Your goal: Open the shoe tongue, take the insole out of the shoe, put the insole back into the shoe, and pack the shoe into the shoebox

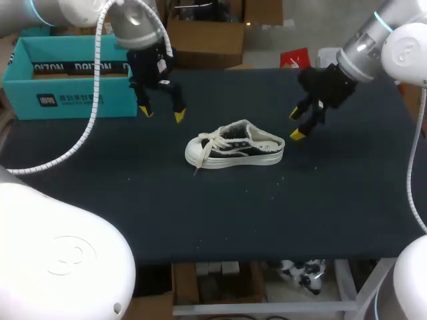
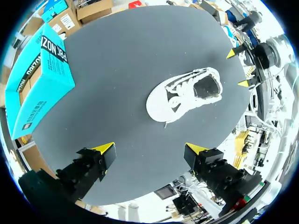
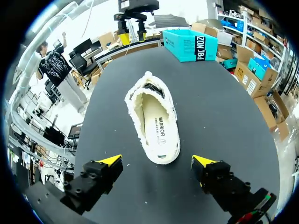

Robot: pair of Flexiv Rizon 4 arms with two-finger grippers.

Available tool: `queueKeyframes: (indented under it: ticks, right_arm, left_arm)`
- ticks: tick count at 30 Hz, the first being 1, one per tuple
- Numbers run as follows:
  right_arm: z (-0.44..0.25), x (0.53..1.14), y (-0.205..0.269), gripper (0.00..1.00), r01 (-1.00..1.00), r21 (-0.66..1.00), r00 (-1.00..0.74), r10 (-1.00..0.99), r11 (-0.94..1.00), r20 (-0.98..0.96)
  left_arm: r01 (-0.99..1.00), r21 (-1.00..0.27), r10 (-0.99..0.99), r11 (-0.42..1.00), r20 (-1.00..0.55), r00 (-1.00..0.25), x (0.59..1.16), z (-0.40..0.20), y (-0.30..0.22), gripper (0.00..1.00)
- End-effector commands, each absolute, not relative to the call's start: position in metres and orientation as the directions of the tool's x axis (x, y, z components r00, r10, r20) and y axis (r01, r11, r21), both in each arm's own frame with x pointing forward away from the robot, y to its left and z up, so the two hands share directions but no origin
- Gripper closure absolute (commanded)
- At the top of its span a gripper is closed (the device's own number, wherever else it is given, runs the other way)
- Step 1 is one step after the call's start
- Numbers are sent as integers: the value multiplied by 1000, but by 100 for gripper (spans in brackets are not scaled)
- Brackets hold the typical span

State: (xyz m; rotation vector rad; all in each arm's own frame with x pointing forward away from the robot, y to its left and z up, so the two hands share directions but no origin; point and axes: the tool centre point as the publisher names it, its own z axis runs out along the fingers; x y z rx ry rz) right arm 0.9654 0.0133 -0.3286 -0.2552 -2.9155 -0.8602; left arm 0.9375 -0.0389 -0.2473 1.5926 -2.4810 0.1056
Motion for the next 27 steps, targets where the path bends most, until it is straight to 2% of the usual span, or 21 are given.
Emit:
queueKeyframes:
  ticks: [1, 3, 15, 22, 27]
  right_arm:
    - [-349, 951, 31, 0, 167, 553, -986, 144, 816, 85]
    - [-353, 947, 38, 0, 154, 571, -988, 139, 806, 70]
    - [-365, 948, 42, 0, 130, 620, -991, 129, 774, 47]
    - [-377, 954, 41, 0, 106, 660, -992, 124, 743, 20]
    - [-393, 961, 39, 0, 114, 685, -991, 126, 719, 32]
  left_arm:
    - [-920, 138, -909, 368, 262, -325, 949, -256, -48, 0]
    - [-919, 158, -905, 361, 298, -304, 949, -257, -55, 0]
    - [-921, 158, -915, 355, 262, -308, 948, -256, -60, 0]
    - [-952, 234, -957, 197, 257, -135, 946, -271, -93, 0]
    - [-951, 272, -952, 149, 300, -64, 941, -271, -108, 0]
